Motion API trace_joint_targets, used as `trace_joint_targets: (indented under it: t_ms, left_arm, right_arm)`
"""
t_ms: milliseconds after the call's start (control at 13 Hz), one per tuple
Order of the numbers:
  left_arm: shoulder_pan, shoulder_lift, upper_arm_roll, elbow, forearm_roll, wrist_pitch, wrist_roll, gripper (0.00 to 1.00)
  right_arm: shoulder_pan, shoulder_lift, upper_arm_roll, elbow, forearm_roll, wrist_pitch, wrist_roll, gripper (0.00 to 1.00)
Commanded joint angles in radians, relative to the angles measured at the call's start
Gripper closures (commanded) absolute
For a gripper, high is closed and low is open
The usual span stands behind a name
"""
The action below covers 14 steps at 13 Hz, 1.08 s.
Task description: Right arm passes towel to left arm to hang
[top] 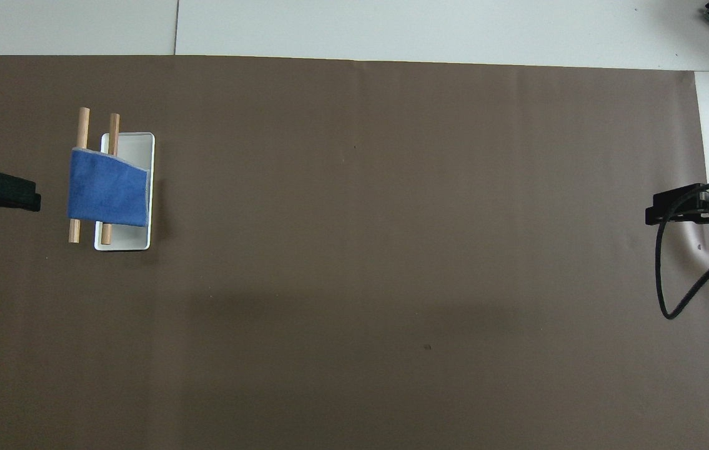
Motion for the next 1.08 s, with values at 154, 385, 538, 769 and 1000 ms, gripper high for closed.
trace_joint_targets:
  t_ms: [154,385,538,769,1000]
  left_arm:
    - [0.007,-0.002,-0.005,0.012,0.02,-0.027,0.029,0.0]
    - [0.007,-0.004,-0.004,0.009,0.022,-0.031,0.026,0.0]
    - [0.007,-0.004,-0.004,0.008,0.025,-0.031,0.011,0.0]
    - [-0.006,-0.005,-0.008,0.008,0.074,-0.034,-0.012,0.0]
    - [-0.006,-0.005,-0.01,0.006,0.073,-0.031,-0.024,0.0]
  right_arm:
    - [-0.019,-0.03,0.005,-0.037,0.002,-0.017,0.002,0.0]
    - [-0.021,-0.028,-0.007,-0.036,0.002,-0.019,0.005,0.0]
    - [-0.024,-0.028,-0.009,-0.036,0.002,-0.02,0.004,0.0]
    - [-0.023,-0.03,-0.007,-0.036,-0.008,-0.02,0.004,0.0]
    - [-0.013,-0.028,-0.001,-0.037,-0.056,-0.002,-0.025,0.0]
